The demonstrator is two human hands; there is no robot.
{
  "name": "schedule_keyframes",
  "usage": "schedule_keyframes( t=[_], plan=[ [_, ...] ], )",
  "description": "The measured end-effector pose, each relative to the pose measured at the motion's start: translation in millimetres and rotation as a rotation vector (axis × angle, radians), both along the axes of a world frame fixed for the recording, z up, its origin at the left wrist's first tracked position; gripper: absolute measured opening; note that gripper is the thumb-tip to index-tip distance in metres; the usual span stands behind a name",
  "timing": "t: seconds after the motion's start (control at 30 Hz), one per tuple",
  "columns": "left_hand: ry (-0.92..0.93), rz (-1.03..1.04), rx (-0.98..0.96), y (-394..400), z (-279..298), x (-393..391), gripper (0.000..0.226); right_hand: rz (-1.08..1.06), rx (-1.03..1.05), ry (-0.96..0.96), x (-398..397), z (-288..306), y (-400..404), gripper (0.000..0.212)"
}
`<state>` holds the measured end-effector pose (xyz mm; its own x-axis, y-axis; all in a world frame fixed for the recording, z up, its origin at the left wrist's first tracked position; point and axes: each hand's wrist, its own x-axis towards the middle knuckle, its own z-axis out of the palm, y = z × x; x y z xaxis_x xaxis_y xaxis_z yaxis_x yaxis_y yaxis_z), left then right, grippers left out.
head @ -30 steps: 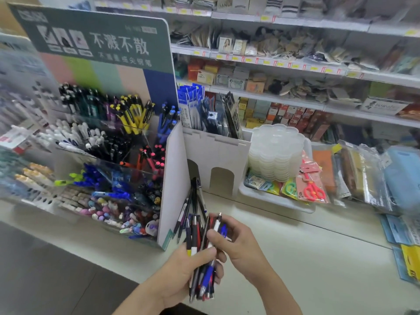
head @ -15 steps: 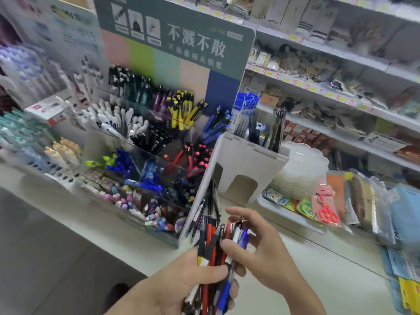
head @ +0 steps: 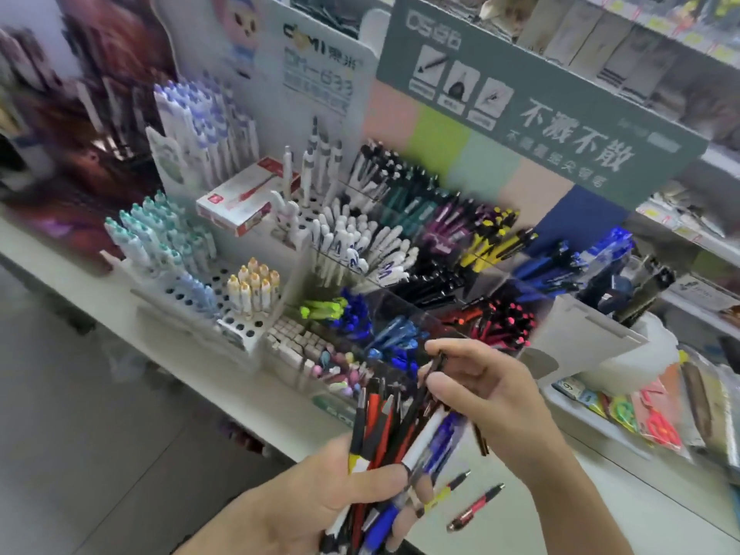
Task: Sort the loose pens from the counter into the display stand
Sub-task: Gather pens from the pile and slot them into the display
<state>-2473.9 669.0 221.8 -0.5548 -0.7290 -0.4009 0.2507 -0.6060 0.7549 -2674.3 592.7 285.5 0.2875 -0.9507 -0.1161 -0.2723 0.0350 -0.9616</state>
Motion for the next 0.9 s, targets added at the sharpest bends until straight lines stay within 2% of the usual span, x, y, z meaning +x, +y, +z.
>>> schedule_keyframes(
  t=[0.07, 0.1, 0.23, 0.37, 0.5, 0.57, 0.73, 0.8, 0.9],
  plan=[
    [0.138, -0.012, -0.002, -4.6, 4.3, 25.2, 0.038, -0.101, -0.042, -0.071, 22.2, 3.5, -6.5, 0.035],
    [0.173, -0.003, 0.007, -6.8, 5.1, 37.0, 0.033, -0.166, -0.07, -0.111, 32.1, 5.8, -9.9, 0.036],
    [0.217, 0.056, 0.053, -16.9, 4.7, 74.1, 0.036, -0.452, -0.166, -0.27, 63.9, 14.8, -19.4, 0.037],
    [0.224, 0.241, 0.206, -24.2, -1.7, 88.2, 0.056, -0.645, -0.29, -0.37, 88.0, 19.3, -20.4, 0.029],
    [0.156, 0.273, 0.216, -32.4, 3.6, 98.1, 0.043, -0.756, -0.401, -0.395, 102.6, 16.3, -27.1, 0.024],
    [0.176, 0.253, 0.209, -36.2, 2.8, 101.1, 0.04, -0.827, -0.492, -0.33, 100.9, 15.9, -31.0, 0.023],
    [0.185, 0.237, 0.169, -49.2, 3.5, 97.5, 0.043, -0.971, -0.898, -0.032, 68.5, 18.5, -40.5, 0.027],
    [0.171, 0.232, 0.152, -55.2, 6.2, 93.2, 0.043, -0.983, -0.957, 0.079, 57.8, 14.3, -46.5, 0.026],
    [0.165, 0.23, 0.147, -65.3, 9.0, 82.8, 0.041, -0.888, -0.949, 0.299, 53.8, -0.3, -60.9, 0.024]
  ],
)
